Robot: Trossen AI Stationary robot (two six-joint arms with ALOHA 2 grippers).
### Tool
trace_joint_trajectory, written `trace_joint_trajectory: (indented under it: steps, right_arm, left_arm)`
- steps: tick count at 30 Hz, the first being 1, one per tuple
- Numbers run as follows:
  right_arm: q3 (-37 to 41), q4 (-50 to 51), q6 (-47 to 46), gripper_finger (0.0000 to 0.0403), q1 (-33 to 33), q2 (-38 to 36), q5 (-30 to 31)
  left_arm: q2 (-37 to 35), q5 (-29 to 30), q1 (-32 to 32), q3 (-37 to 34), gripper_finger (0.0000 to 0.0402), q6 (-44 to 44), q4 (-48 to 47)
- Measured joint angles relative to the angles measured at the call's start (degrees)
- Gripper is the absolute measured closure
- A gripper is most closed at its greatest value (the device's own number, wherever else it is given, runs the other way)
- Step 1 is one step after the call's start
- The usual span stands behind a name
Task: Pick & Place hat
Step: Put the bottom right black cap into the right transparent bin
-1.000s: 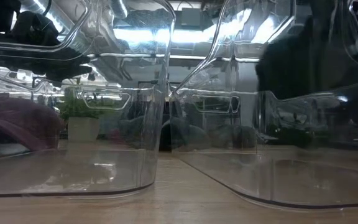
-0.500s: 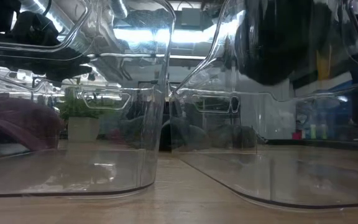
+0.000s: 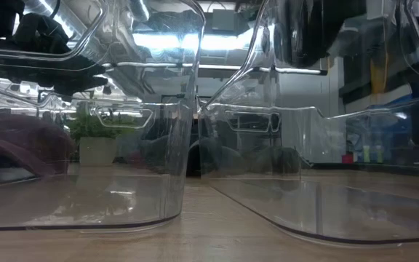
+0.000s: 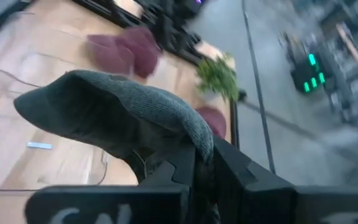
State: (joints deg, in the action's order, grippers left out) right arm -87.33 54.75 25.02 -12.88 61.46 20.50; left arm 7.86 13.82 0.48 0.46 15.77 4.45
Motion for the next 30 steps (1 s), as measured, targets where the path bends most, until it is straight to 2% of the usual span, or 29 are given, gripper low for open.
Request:
trace_joint_trajectory:
  steps: [6, 13, 18, 30]
  right_arm:
    - [0.0, -6.1, 7.5, 0.0369, -0.1, 2.1, -8.7]
    - [0.0, -10.9, 8.2, 0.0369, -0.6, 4.5, -18.7]
    - [0.0, -12.1, 11.7, 0.0369, -1.6, 5.6, -21.7]
    - [0.0, -12.1, 17.5, 0.0369, -4.4, 8.7, -22.0]
  left_arm:
    - [0.0, 0.0, 0.0, 0.0, 0.0217, 0.0, 0.0]
    - [0.0, 0.0, 0.0, 0.0, 0.0217, 0.0, 0.0]
    - [0.0, 0.0, 0.0, 0.0, 0.0217, 0.0, 0.0]
    - [0.0, 0.0, 0.0, 0.0, 0.0217, 0.0, 0.0]
